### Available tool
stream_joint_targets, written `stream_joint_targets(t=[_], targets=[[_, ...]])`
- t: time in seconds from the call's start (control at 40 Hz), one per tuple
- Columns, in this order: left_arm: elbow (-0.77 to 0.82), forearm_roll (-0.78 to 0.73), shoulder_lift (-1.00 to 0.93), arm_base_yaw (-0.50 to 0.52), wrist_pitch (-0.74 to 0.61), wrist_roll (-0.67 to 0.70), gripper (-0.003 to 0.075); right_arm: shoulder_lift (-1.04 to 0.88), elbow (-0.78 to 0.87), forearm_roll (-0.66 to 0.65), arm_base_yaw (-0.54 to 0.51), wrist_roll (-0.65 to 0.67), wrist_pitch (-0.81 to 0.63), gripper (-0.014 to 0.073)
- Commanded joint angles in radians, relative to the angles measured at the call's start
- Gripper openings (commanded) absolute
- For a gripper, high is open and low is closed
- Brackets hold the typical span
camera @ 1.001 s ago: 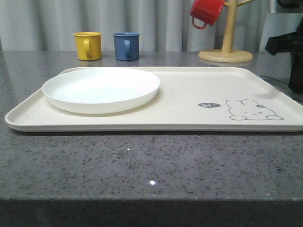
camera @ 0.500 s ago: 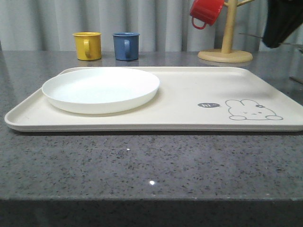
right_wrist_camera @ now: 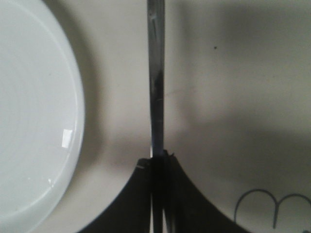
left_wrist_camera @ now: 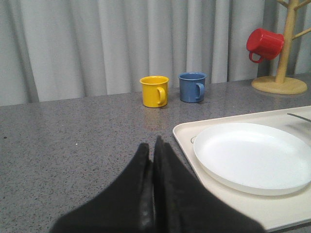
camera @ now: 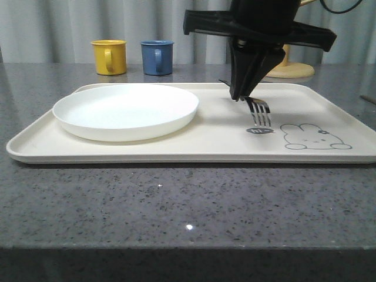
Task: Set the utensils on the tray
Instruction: 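Lower the fork onto the tray beside the plate and release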
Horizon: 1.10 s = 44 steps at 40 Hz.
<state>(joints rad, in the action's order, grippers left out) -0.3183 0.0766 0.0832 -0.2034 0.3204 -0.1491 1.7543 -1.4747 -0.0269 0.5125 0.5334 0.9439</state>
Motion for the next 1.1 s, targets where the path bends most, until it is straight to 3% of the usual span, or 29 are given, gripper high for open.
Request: stream_joint_targets(t=[0.0, 0.4, 0.75, 0.93, 1.08], targets=[[-0.026, 0.012, 0.012, 0.002, -0.079, 0.009, -0.0018, -0.019, -0.035, -0.046, -0.003, 0.076, -0.052, -0.0024], [-0.026, 0.012, 0.012, 0.002, -0.079, 0.009, -0.0018, 0.005, -0.035, -0.065, -0.003, 0.104, -0.053, -0.0014], [-0.026, 0.012, 0.012, 0.002, -0.079, 0.009, -0.0018, 0.005, -0.035, -0.056, -0.003, 0.104, -0.044, 0.0230], [-0.026, 0.012, 0.012, 0.002, -0.079, 0.009, -0.0018, -0.003, -0.043, -0.047, -0.004, 0.104, -0.022, 0.0274], [-0.026, 0.012, 0.012, 0.002, -0.079, 0.009, -0.0018, -0.020, -0.125, -0.064, -0.033, 0.077, 0.119, 0.0297]])
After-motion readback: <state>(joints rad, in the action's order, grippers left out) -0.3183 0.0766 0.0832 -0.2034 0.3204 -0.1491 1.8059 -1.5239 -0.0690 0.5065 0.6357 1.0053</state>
